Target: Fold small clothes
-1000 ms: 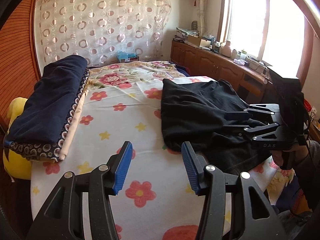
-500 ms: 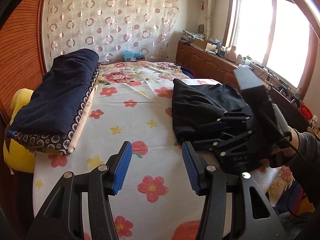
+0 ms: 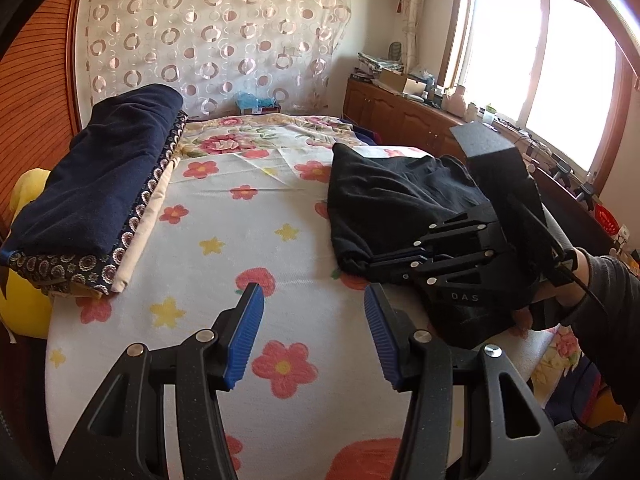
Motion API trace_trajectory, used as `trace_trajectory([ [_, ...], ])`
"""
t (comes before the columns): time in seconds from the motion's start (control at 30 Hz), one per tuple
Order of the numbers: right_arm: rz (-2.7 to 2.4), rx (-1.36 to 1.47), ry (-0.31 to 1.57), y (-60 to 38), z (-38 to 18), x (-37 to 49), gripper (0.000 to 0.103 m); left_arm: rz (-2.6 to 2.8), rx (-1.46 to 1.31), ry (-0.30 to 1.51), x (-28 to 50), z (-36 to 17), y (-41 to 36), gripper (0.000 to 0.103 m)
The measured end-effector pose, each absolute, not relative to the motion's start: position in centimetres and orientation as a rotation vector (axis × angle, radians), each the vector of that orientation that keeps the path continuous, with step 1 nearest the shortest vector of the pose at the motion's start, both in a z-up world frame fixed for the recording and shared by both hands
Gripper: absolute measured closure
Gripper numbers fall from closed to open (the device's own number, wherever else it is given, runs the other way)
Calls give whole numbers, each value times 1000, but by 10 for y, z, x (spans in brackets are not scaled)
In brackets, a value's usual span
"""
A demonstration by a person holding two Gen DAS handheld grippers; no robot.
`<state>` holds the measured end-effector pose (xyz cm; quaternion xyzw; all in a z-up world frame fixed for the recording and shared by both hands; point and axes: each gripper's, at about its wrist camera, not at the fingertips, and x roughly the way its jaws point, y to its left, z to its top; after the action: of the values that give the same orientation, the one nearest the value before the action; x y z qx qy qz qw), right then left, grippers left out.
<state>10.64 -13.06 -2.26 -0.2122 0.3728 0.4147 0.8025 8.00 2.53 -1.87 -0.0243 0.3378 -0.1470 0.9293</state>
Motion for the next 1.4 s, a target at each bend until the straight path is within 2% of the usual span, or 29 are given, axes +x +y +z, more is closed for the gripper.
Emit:
trace_trajectory([
  [0.13,824,-437,743,-135,-18,100,101,-312,-49,694,80,-21,20,49],
  [0.3,760,-337,631,-166,17,101,101,-320,-46,700,79,-22,17,49],
  [0.7,398,-217,464,-270,98,180,101,-332,-40,696,77,-22,9,49],
  [0.9,125,-201,538,-314,79,226,101,-339,-38,704,77,-25,6,49],
  [1.13,208,-177,616,-314,49,201,95,-359,-24,709,80,-27,-7,49],
  [1.2,244,-165,629,-316,45,187,89,-370,-21,704,79,-24,-12,49],
  [1.27,273,-152,626,-338,43,177,76,-380,-16,701,80,-23,-18,49],
  [1.4,308,-138,644,-372,36,140,73,-408,6,702,82,-22,-34,46],
])
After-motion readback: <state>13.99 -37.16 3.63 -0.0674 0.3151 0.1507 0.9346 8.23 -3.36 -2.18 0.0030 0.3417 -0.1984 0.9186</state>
